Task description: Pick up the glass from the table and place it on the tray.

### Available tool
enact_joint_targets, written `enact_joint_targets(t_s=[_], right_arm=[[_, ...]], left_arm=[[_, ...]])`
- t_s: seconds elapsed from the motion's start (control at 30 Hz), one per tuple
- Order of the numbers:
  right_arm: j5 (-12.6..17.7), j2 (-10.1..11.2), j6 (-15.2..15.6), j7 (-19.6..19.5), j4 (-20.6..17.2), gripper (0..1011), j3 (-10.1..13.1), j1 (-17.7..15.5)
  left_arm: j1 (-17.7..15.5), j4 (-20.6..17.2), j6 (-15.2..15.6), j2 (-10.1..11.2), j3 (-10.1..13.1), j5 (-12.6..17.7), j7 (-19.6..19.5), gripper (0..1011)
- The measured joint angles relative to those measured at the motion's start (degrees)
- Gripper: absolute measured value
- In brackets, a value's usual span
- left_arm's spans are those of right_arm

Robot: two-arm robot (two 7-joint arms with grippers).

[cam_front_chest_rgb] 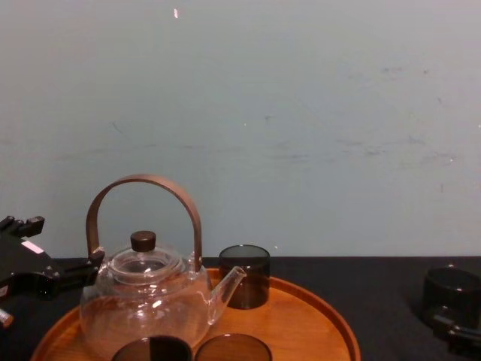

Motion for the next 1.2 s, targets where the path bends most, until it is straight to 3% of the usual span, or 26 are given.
enact_joint_targets(t_s=[0.57,1.2], right_arm=[[0.63,-1.32,0.99,-0.11,6.15,1002,2.86,3.16],[-0.91,-3.22,1.43,0.91,13.54,1002,2.06,9.33]], left_arm=[[0.0,0.0,0.0,0.0,-0.01,0.0,0.0,1010],[0.0,0.0,0.0,0.0,0.0,0.0,0.0,1009]])
